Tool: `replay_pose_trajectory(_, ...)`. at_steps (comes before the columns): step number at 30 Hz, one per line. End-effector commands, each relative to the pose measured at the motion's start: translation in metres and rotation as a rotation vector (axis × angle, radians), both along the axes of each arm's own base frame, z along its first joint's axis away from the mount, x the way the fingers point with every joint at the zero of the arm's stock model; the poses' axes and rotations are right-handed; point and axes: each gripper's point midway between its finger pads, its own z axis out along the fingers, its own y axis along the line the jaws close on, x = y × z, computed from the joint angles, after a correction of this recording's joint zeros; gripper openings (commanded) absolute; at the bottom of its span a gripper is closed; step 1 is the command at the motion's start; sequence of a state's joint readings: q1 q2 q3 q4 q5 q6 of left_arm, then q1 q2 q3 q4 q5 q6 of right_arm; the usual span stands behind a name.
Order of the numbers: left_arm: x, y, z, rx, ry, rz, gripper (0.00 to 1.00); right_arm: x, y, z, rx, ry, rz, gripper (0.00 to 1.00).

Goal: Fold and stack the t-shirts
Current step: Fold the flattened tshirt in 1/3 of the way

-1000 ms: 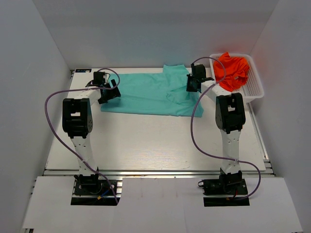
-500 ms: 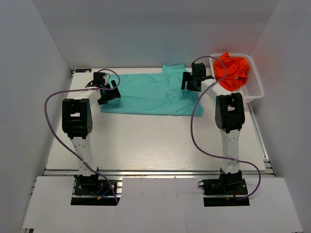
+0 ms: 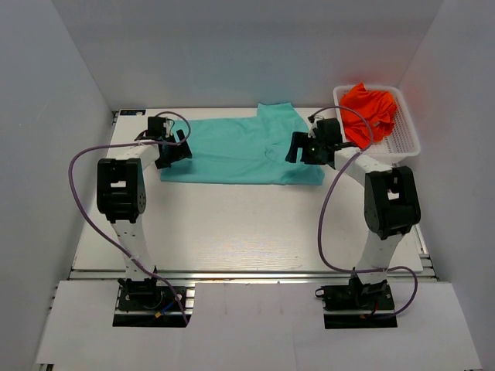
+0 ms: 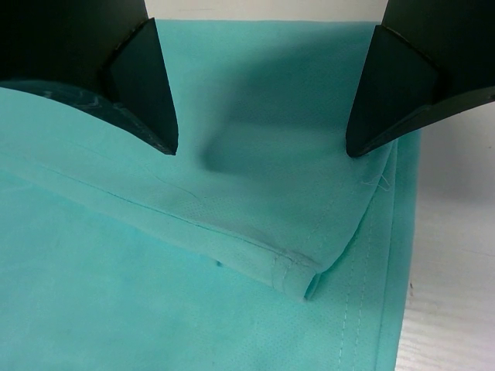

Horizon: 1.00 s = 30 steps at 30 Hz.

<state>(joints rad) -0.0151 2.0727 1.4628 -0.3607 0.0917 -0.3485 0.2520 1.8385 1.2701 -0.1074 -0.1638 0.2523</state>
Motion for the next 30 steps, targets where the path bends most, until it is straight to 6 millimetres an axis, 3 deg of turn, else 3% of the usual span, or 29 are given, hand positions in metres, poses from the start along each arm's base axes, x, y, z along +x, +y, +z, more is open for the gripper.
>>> replay_pose_trajectory(1,-0.011,-0.004,0.021,-0.02,-0.015,-0.006,1.0,-0.002,0.004,-0.023,0.026,0.06,0.008,0.9)
replay_pose_trajectory(5,-0.022,0.0,0.008,-0.02,0.023,0.003,1.0,-0.009,-0.007,-0.049,-0.015,0.125,-0.046,0.9)
replay_pose_trajectory(8,-0.032,0.003,0.006,-0.019,0.043,0.034,1.0,-0.03,-0.009,-0.07,-0.01,0.215,-0.052,0.9)
replay_pose_trajectory(9,-0.04,0.004,0.006,-0.014,0.052,0.049,1.0,-0.052,-0.012,-0.086,-0.018,0.269,-0.047,0.9)
replay_pose_trajectory(11,-0.049,0.006,0.006,-0.015,0.055,0.076,1.0,-0.078,-0.019,-0.093,-0.018,0.321,-0.065,0.9)
replay_pose_trajectory(12,-0.064,0.004,-0.002,-0.006,0.083,0.073,1.0,-0.085,-0.017,-0.09,-0.011,0.323,-0.062,0.9)
replay_pose_trajectory(13,-0.07,0.004,0.007,-0.015,0.068,0.084,1.0,-0.104,-0.022,-0.098,-0.022,0.356,-0.076,0.9)
replay_pose_trajectory(14,-0.079,0.001,0.007,-0.037,0.078,0.096,1.0,-0.12,-0.027,-0.087,-0.016,0.345,-0.09,0.9)
replay_pose_trajectory(15,-0.1,-0.001,-0.006,-0.049,0.124,0.1,1.0,-0.131,-0.03,-0.088,-0.012,0.369,-0.11,0.9)
replay_pose_trajectory(16,-0.11,-0.002,-0.006,-0.057,0.133,0.112,1.0,-0.161,-0.039,-0.101,-0.037,0.443,-0.13,0.9)
replay_pose_trajectory(17,-0.118,-0.003,0.006,-0.075,0.115,0.136,1.0,-0.17,-0.041,-0.091,-0.035,0.438,-0.133,0.9)
replay_pose_trajectory(18,-0.141,-0.003,-0.004,-0.077,0.164,0.147,1.0,-0.179,-0.039,-0.082,-0.015,0.432,-0.129,0.9)
replay_pose_trajectory(19,-0.151,-0.003,-0.001,-0.083,0.173,0.159,1.0,-0.207,-0.039,-0.087,0.004,0.477,-0.117,0.9)
replay_pose_trajectory(20,-0.161,-0.005,0.001,-0.099,0.183,0.165,1.0,-0.219,-0.039,-0.087,0.014,0.498,-0.11,0.9)
replay_pose_trajectory(23,-0.188,-0.005,0.012,-0.102,0.156,0.164,1.0,-0.239,-0.036,-0.069,0.049,0.501,-0.094,0.9)
replay_pose_trajectory(25,-0.184,-0.005,0.032,-0.108,0.087,0.16,1.0,-0.23,-0.033,-0.044,0.06,0.397,-0.058,0.9)
replay_pose_trajectory(27,-0.173,-0.005,0.048,-0.113,0.041,0.157,1.0,-0.203,-0.024,-0.002,0.088,0.228,-0.022,0.9)
replay_pose_trajectory(28,-0.166,-0.003,0.056,-0.108,0.018,0.161,1.0,-0.197,-0.022,0.009,0.09,0.179,-0.004,0.9)
replay_pose_trajectory(29,-0.153,0.001,0.07,-0.09,-0.014,0.176,1.0,-0.178,-0.018,0.036,0.108,0.091,-0.001,0.9)
replay_pose_trajectory(30,-0.147,0.004,0.076,-0.076,-0.024,0.188,1.0,-0.17,-0.018,0.047,0.116,0.051,-0.006,0.9)
